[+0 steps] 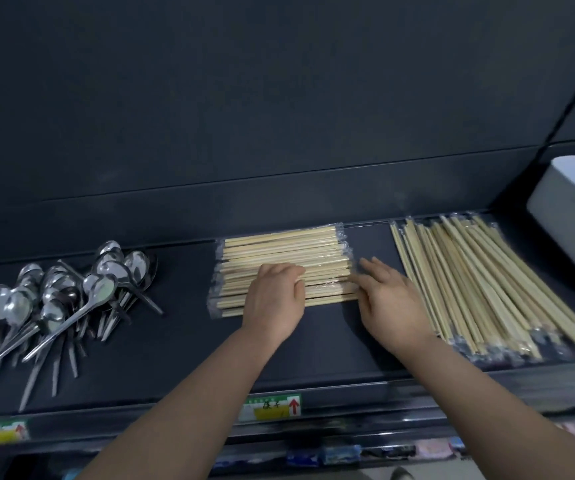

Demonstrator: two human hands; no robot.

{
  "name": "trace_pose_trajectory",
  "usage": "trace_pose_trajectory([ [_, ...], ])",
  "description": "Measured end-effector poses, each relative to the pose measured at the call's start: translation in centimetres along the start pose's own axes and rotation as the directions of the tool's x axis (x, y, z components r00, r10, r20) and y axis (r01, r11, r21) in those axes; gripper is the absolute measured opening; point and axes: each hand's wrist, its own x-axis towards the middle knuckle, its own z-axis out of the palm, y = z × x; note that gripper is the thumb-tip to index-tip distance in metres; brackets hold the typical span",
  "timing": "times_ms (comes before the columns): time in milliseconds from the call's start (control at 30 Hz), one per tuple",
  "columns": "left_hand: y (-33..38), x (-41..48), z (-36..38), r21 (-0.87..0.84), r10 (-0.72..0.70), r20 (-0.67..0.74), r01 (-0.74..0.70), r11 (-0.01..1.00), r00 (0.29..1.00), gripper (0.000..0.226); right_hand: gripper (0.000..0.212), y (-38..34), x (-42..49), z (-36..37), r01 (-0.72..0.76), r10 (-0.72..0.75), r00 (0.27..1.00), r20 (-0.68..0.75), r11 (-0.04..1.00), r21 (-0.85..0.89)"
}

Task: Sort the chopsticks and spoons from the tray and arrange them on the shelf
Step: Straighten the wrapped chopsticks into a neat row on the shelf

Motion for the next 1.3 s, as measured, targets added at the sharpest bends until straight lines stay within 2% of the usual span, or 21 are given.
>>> trace_pose_trajectory([
  [100, 3.8, 1.2, 1.4, -0.076, 0.045, -0.005, -0.046, 0.996, 0.999, 0.033, 0.03, 3.0, -0.6, -2.5, -0.082, 0.081, 0.997, -0.017, 0.992, -0.092],
  [200, 7.7, 2.8, 3.0, -0.166, 0.04, 0.088, -0.025, 0.986, 0.995, 0.033, 0.032, 6.7, -1.4, -5.0, -0.183, 0.178, 0.983, -0.051, 0.974, -0.132],
  [333, 12.3, 4.7, 5.9, -0.124, -0.014, 0.223, 0.042, 0.991, 0.975, 0.033, 0.039, 11.6, -2.4, -7.6, -0.282, 0.278, 0.959, -0.05, 0.946, -0.162],
  [400, 14.5, 5.6, 7.0, -0.098, -0.099, 0.257, 0.127, 0.987, 0.961, 0.036, 0.043, 13.6, -2.6, -8.5, -0.292, 0.297, 0.955, -0.004, 0.939, -0.182],
  [500, 17.5, 6.7, 8.3, -0.024, -0.224, 0.271, 0.24, 0.971, 0.936, 0.054, 0.044, 15.7, -2.7, -9.2, -0.274, 0.289, 0.953, 0.091, 0.951, -0.147],
  [600, 20.0, 7.5, 9.8, 0.041, -0.316, 0.283, 0.317, 0.947, 0.906, 0.073, 0.035, 16.9, -2.8, -9.2, -0.217, 0.228, 0.959, 0.17, 0.973, -0.085],
  [667, 21.2, 8.0, 10.7, 0.062, -0.361, 0.287, 0.358, 0.932, 0.888, 0.071, 0.031, 17.4, -2.9, -9.1, -0.184, 0.195, 0.964, 0.183, 0.98, -0.075],
  [700, 21.6, 8.3, 11.0, 0.05, -0.377, 0.296, 0.38, 0.924, 0.878, 0.061, 0.031, 17.6, -3.0, -9.0, -0.176, 0.186, 0.964, 0.189, 0.982, -0.069],
  [800, 22.6, 8.8, 11.3, -0.046, -0.399, 0.317, 0.434, 0.9, 0.861, 0.018, 0.034, 18.1, -3.0, -9.2, -0.155, 0.164, 0.963, 0.214, 0.986, -0.057],
  [967, 22.6, 8.8, 11.4, -0.225, -0.417, 0.338, 0.502, 0.835, 0.844, 0.014, 0.031, 18.6, -2.9, -9.6, -0.137, 0.136, 0.965, 0.224, 0.99, -0.011],
  [1067, 21.5, 8.8, 10.5, -0.35, -0.427, 0.305, 0.517, 0.781, 0.851, 0.014, 0.032, 18.6, -2.6, -9.8, -0.117, 0.108, 0.978, 0.179, 0.992, 0.041],
  [1133, 21.1, 8.8, 9.4, -0.499, -0.417, 0.281, 0.503, 0.706, 0.864, 0.016, 0.035, 18.3, -2.0, -9.9, -0.117, 0.096, 0.986, 0.134, 0.981, 0.154],
  [1200, 21.1, 8.6, 7.8, -0.682, -0.371, 0.278, 0.454, 0.573, 0.886, 0.011, 0.034, 17.4, -1.2, -10.1, -0.13, 0.099, 0.989, 0.113, 0.939, 0.318],
  [1233, 21.1, 8.5, 7.1, -0.752, -0.338, 0.256, 0.406, 0.52, 0.906, 0.01, 0.033, 16.8, -0.7, -10.1, -0.144, 0.096, 0.986, 0.136, 0.904, 0.403],
  [1300, 21.2, 8.1, 5.5, -0.831, -0.254, 0.169, 0.276, 0.482, 0.952, 0.007, 0.042, 15.4, 0.1, -10.3, -0.2, 0.053, 0.962, 0.268, 0.804, 0.559],
])
